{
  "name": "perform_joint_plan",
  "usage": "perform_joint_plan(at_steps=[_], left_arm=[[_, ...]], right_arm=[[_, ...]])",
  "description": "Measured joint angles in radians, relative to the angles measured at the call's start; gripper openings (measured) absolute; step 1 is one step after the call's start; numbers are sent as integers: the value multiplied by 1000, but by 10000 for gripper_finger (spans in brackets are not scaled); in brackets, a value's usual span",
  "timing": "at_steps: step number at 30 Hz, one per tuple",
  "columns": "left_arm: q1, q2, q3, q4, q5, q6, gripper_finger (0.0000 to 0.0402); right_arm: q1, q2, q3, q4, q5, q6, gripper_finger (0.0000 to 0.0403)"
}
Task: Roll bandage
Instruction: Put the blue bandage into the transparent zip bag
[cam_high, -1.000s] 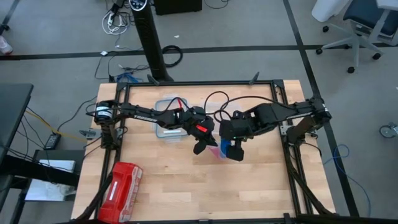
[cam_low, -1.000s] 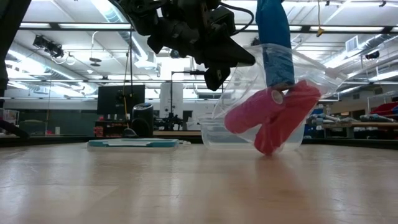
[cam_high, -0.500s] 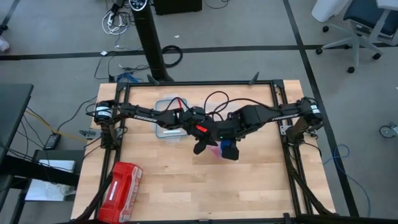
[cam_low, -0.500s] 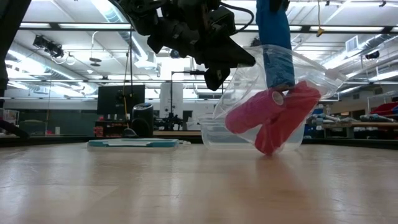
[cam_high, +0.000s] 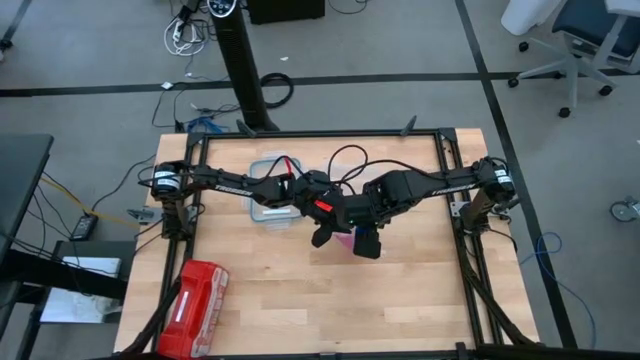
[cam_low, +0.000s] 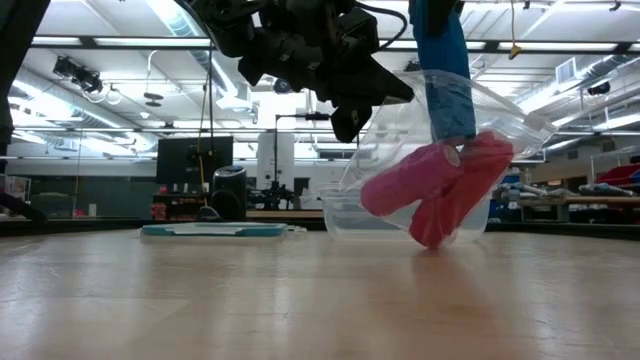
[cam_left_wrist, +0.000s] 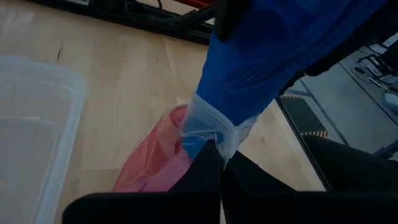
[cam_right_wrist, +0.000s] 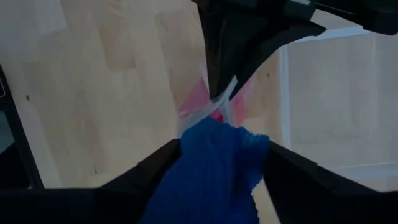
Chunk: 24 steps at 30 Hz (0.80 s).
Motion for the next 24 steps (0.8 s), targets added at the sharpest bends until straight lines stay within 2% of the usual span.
perform_joint_plan(at_steps=[6, 12, 19, 24], left_arm=[[1, 0, 0, 0, 0, 0, 0], [2, 0, 0, 4, 0, 0, 0], [2, 0, 0, 10, 1, 0, 0], [5, 0, 0, 11, 1, 0, 0]], right_arm=[[3, 0, 0, -5, -18, -5, 129], [5, 0, 0, -27, -23, -6, 74], [10, -21, 0, -26, -16, 21, 24], [41, -60, 0, -18, 31, 54, 7]])
